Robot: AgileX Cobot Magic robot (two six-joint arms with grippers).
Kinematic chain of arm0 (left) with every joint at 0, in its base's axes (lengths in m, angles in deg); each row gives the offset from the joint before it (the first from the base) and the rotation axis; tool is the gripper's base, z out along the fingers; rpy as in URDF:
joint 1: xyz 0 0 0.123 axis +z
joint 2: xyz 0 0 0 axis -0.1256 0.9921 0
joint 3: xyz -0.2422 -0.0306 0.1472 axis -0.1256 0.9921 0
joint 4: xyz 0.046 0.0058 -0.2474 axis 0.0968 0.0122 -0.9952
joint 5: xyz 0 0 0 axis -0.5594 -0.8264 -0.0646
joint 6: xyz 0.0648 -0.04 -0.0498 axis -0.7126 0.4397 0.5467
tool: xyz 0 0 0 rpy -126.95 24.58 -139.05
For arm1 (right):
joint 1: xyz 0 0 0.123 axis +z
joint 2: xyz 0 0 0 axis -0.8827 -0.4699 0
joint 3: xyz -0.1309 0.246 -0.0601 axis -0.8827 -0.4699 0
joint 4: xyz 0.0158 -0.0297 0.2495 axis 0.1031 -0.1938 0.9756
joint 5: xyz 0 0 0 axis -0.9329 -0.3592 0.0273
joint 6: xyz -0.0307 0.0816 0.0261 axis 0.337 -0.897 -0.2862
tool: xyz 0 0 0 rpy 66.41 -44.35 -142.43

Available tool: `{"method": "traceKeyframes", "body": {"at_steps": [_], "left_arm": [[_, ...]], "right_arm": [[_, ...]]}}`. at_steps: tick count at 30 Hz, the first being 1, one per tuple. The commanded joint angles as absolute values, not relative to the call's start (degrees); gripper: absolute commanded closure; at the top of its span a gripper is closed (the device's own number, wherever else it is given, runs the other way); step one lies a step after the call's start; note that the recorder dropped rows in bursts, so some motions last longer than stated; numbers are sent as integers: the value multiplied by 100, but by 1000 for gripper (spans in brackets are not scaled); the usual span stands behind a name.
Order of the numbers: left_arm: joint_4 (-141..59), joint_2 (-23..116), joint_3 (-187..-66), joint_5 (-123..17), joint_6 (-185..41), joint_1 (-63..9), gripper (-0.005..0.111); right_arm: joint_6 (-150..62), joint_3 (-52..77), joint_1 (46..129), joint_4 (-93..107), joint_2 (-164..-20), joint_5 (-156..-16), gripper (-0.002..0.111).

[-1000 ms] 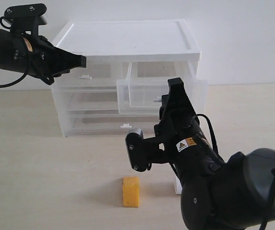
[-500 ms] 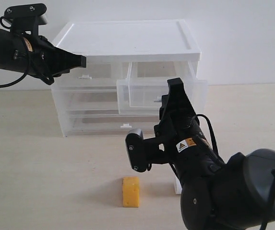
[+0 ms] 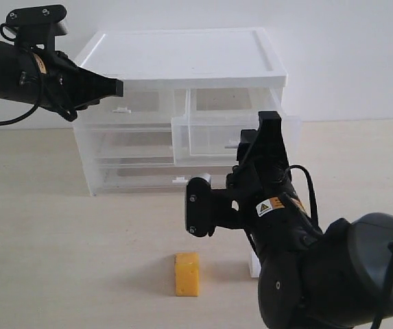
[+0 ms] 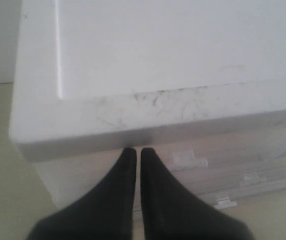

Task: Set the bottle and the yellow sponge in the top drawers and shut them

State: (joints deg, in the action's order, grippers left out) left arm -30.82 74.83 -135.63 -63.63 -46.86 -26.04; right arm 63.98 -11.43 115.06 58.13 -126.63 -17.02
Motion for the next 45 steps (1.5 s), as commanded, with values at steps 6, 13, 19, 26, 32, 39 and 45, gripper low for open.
{"method": "traceKeyframes", "body": {"at_steps": [6,13,19,26,32,39,45], "left_arm": [[-2997,7599,-13605,-6054,-4697,-2577,103],[-3007,7599,-13605,-6054,-4697,-2577,103],[-3007,7599,-13605,-6075,-4697,-2577,103],[-3007,7599,-13605,-6051,-4697,-2577,103],[-3007,7599,-13605,-6097,-4697,-2577,103],[-2936,7599,-13605,-6084,-4697,-2577,103],[-2936,7599,-13605,-6013,-4697,-2577,103]], "right_arm": [[5078,-1171,11638,6560,-12574,-1599,74],[4332,-1171,12166,7054,-12574,-1599,74],[3765,-1171,12247,7801,-12574,-1599,74],[2914,-1171,12247,9105,-12574,-2407,74],[2759,-1171,12247,9843,-12574,-3521,74],[4848,-1171,12247,10709,-11702,-4128,74],[5210,-1448,12247,10709,-9976,-5138,74]]}}
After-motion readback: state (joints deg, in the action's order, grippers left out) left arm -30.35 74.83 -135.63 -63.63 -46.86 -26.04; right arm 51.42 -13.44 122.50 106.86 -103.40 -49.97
